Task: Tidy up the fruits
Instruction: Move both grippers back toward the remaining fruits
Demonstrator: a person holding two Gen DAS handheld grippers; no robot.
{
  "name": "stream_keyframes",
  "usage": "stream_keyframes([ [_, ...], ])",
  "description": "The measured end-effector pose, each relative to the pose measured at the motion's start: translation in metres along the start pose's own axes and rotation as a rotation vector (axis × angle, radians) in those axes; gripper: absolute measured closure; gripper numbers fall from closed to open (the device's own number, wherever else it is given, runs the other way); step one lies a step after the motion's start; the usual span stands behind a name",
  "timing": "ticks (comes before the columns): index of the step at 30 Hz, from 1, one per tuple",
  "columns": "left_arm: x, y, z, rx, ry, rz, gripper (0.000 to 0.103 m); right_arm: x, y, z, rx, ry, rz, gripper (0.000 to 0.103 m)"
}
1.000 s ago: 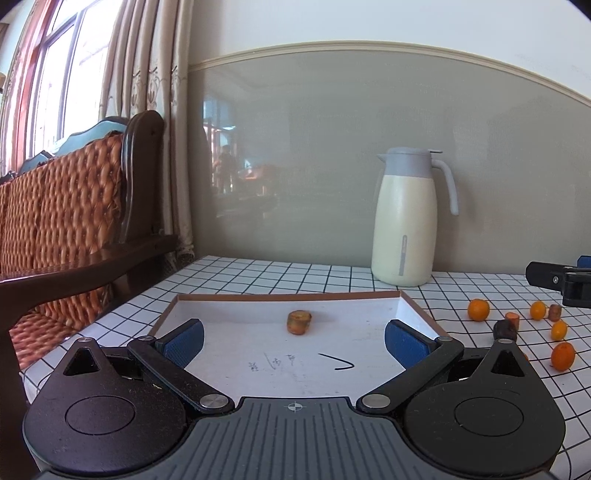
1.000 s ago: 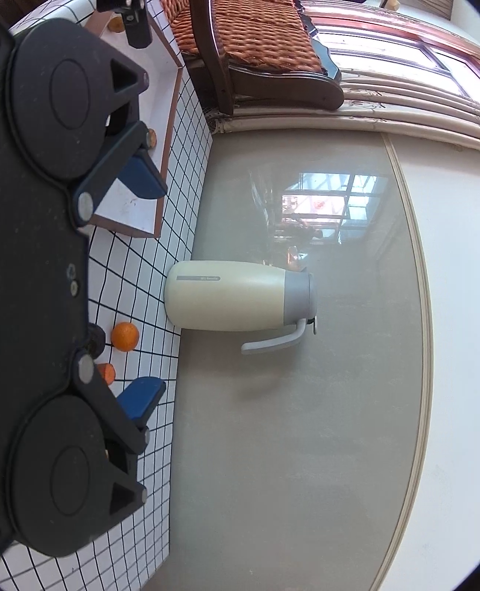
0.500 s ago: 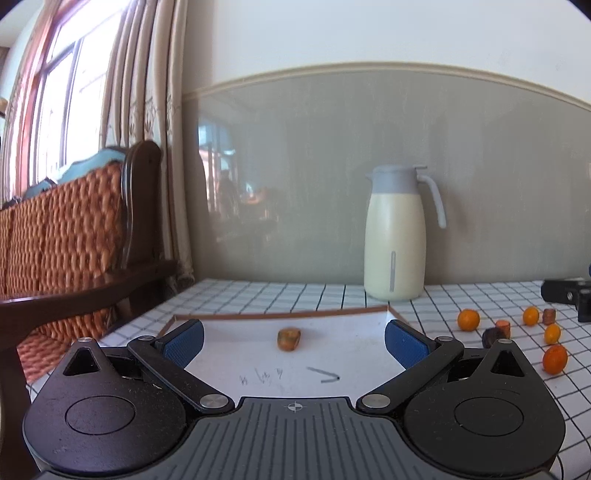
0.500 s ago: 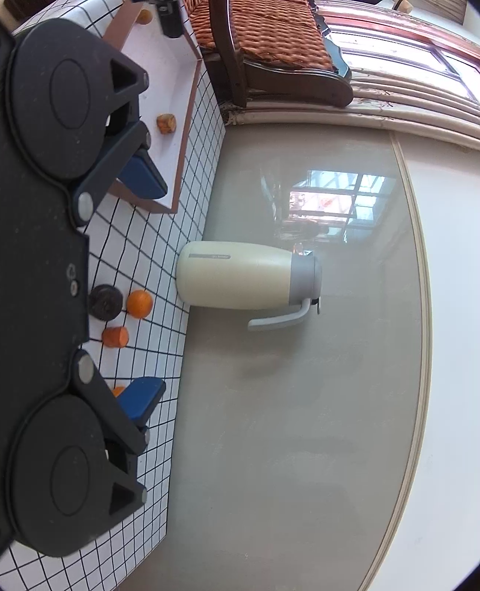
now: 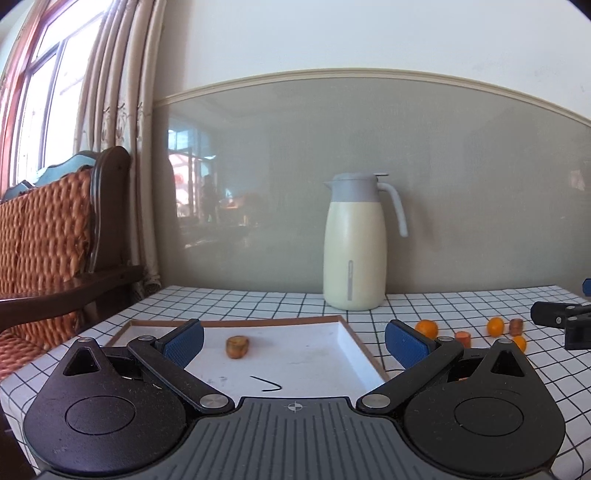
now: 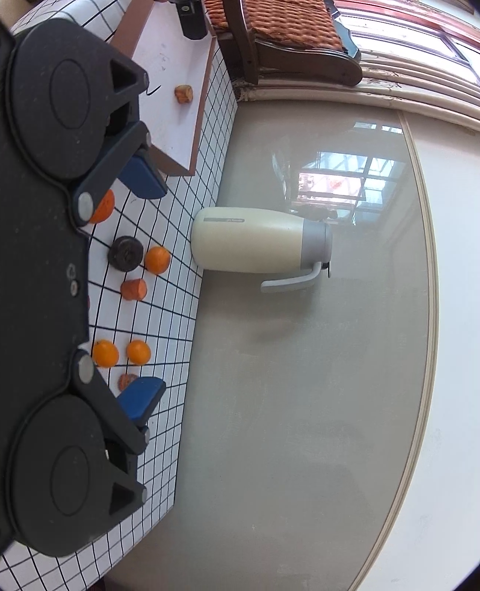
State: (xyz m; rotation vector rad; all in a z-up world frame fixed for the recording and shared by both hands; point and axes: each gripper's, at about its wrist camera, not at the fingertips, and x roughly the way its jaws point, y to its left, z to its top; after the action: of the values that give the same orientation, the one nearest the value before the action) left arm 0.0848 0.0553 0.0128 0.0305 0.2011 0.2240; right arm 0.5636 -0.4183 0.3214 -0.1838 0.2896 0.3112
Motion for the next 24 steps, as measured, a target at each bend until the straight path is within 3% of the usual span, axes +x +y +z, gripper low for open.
stream_keyframes([
  [4, 0.005, -0.011, -0.003, 0.011, 0.05, -0.065, 0.0, -0.003, -0.012, -0.003, 0.034, -0.002, 0.003, 0.006],
  [17, 0.009, -0.059, -0.012, 0.085, 0.056, -0.179, 0.0, 0.001, -0.03, -0.017, 0.038, 0.06, -0.004, 0.011],
  [24, 0.015, -0.081, -0.016, 0.086, 0.074, -0.224, 0.0, 0.007, -0.029, -0.029, -0.003, 0.13, 0.023, 0.023],
])
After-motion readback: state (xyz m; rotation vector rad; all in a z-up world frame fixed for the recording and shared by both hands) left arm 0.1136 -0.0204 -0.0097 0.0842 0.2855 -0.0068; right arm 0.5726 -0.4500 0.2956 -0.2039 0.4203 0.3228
